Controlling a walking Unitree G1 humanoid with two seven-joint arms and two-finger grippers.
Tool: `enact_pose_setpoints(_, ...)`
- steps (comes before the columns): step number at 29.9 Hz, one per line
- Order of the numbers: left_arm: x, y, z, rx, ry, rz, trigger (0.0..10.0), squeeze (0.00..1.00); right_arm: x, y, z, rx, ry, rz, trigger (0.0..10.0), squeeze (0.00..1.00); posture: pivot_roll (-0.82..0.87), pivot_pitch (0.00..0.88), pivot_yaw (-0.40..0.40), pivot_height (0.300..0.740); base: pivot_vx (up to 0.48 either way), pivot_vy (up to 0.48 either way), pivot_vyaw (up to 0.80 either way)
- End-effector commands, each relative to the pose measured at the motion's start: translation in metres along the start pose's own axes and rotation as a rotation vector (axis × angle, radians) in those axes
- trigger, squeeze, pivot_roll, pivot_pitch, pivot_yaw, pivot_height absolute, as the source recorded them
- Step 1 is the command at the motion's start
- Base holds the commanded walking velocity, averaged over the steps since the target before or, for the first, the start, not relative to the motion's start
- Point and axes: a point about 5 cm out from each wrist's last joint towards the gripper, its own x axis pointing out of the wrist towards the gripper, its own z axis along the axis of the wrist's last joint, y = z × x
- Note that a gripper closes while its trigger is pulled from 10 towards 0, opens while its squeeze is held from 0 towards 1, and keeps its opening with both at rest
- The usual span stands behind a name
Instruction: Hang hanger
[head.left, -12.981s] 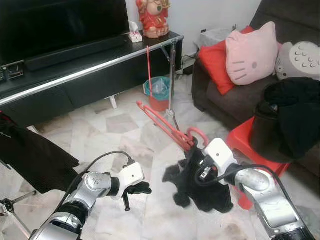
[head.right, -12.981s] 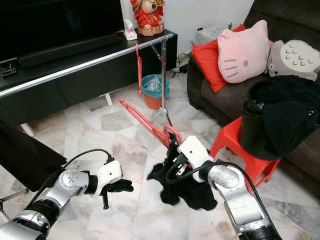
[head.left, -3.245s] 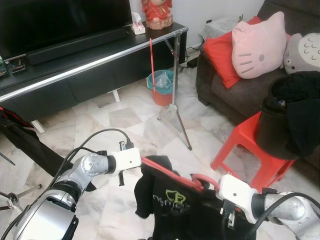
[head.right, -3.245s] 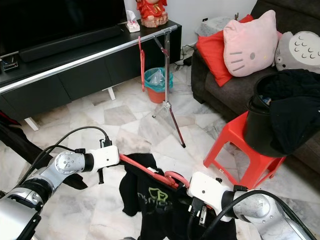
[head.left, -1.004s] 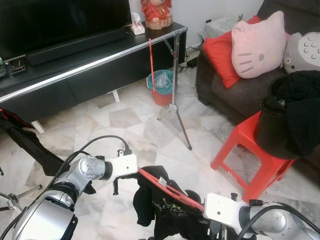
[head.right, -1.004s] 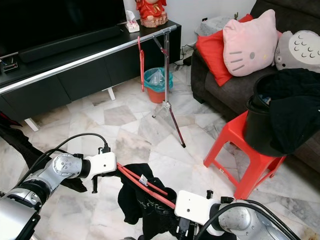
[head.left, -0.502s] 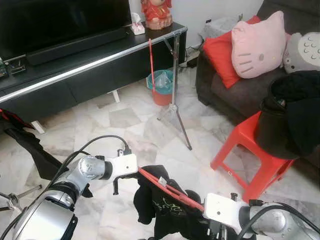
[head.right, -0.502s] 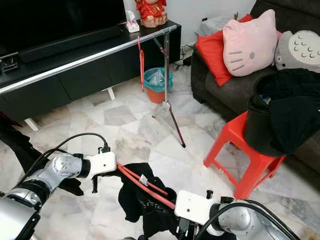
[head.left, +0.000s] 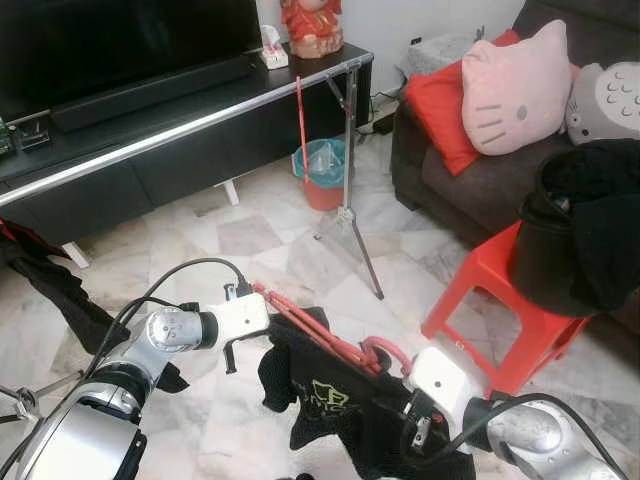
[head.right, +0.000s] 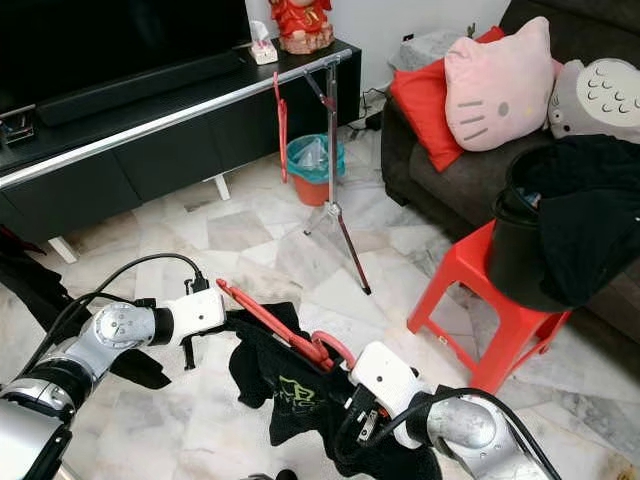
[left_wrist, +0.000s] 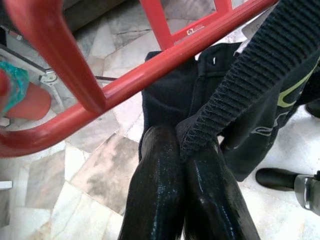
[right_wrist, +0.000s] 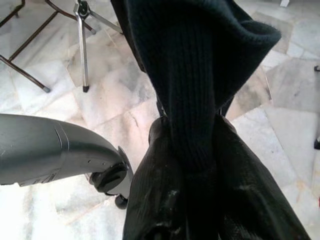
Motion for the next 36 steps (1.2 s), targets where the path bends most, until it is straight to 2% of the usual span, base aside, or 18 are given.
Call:
enact_pose_setpoints(1, -0.004, 0.002, -0.001, -0.012, -0.011, 0.020, 10.0, 0.00, -0.002, -0.002, 0.002, -0.006, -0.024, -0.008, 10.0, 0.00, -0.02, 0.062, 0.103, 0.740, 0.000, 0.000, 0.00)
enact_pose_setpoints(4, -0.004, 0.001, -0.002, -0.015, -0.011, 0.015, 10.0, 0.00, -0.003, -0.004, 0.003, -0.013, -0.033, -0.028, 10.0, 0.00, -0.02, 0.063, 0.102, 0.740, 0.000, 0.000, 0.00)
enact_pose_setpoints(5, -0.003, -0.005, -0.005, -0.029, -0.009, -0.011, 10.0, 0.00, -0.001, -0.016, 0.011, -0.014, -0.080, -0.143, 10.0, 0.00, -0.02, 0.062, 0.105, 0.740, 0.000, 0.000, 0.00)
enact_pose_setpoints(6, -0.003, -0.007, -0.006, -0.033, -0.009, -0.022, 10.0, 0.00, 0.000, -0.021, 0.013, -0.003, -0.098, -0.194, 10.0, 0.00, -0.02, 0.062, 0.106, 0.740, 0.000, 0.000, 0.00)
enact_pose_setpoints(10, -0.001, -0.013, -0.006, -0.038, -0.013, -0.046, 10.0, 0.00, 0.004, -0.032, 0.022, 0.006, -0.152, -0.309, 10.0, 0.00, -0.02, 0.062, 0.106, 0.740, 0.000, 0.000, 0.00)
enact_pose_setpoints(16, 0.002, -0.022, -0.007, -0.048, -0.027, -0.066, 10.0, 0.00, 0.015, -0.036, 0.031, 0.054, -0.228, -0.408, 10.0, 0.00, -0.01, 0.056, 0.107, 0.740, 0.000, 0.000, 0.00)
enact_pose_setpoints(19, 0.005, -0.023, -0.005, -0.071, -0.049, 0.005, 10.0, 0.00, 0.019, -0.038, 0.027, 0.093, -0.241, -0.449, 10.0, 0.00, -0.02, 0.050, 0.108, 0.740, 0.000, 0.000, 0.00)
enact_pose_setpoints(21, 0.010, -0.025, -0.005, -0.152, -0.084, 0.108, 10.0, 0.00, 0.028, -0.031, 0.016, 0.159, -0.227, -0.427, 10.0, 0.00, -0.02, 0.043, 0.103, 0.740, 0.000, 0.000, 0.00)
enact_pose_setpoints(23, 0.011, -0.026, -0.005, -0.163, -0.089, 0.126, 10.0, 0.00, 0.030, -0.028, 0.013, 0.168, -0.221, -0.415, 10.0, 0.00, -0.02, 0.043, 0.103, 0.740, 0.000, 0.000, 0.00)
enact_pose_setpoints(25, 0.013, -0.028, -0.005, -0.224, -0.110, 0.183, 10.0, 0.00, 0.032, -0.028, 0.005, 0.270, -0.247, -0.436, 10.0, 0.00, -0.01, 0.032, 0.095, 0.740, 0.000, 0.000, 0.00)
enact_pose_setpoints(29, 0.017, -0.028, -0.002, -0.278, -0.138, 0.241, 10.0, 0.00, 0.030, -0.031, -0.002, 0.343, -0.272, -0.463, 10.0, 0.00, -0.01, 0.027, 0.093, 0.740, 0.000, 0.000, 0.00)
enact_pose_setpoints(30, 0.020, -0.024, 0.002, -0.344, -0.174, 0.327, 10.0, 0.00, 0.025, -0.041, -0.007, 0.310, -0.272, -0.570, 10.0, 0.00, -0.02, 0.020, 0.091, 0.740, 0.000, 0.000, 0.00)
enact_pose_setpoints(32, 0.024, -0.022, 0.006, -0.446, -0.223, 0.393, 10.0, 0.00, 0.020, -0.051, -0.007, 0.350, -0.304, -0.682, 10.0, 0.00, -0.02, 0.015, 0.089, 0.740, 0.000, 0.000, 0.00)
enact_pose_setpoints(33, 0.029, -0.023, 0.010, -0.522, -0.257, 0.431, 10.0, 0.00, 0.018, -0.053, -0.002, 0.389, -0.362, -0.716, 10.0, 0.00, -0.02, 0.008, 0.087, 0.740, 0.000, 0.000, 0.00)
enact_pose_setpoints(36, 0.035, -0.028, 0.015, -0.590, -0.291, 0.442, 10.0, 0.00, 0.019, -0.050, 0.004, 0.375, -0.405, -0.723, 10.0, 0.00, -0.02, 0.005, 0.087, 0.740, 0.000, 0.000, 0.00)
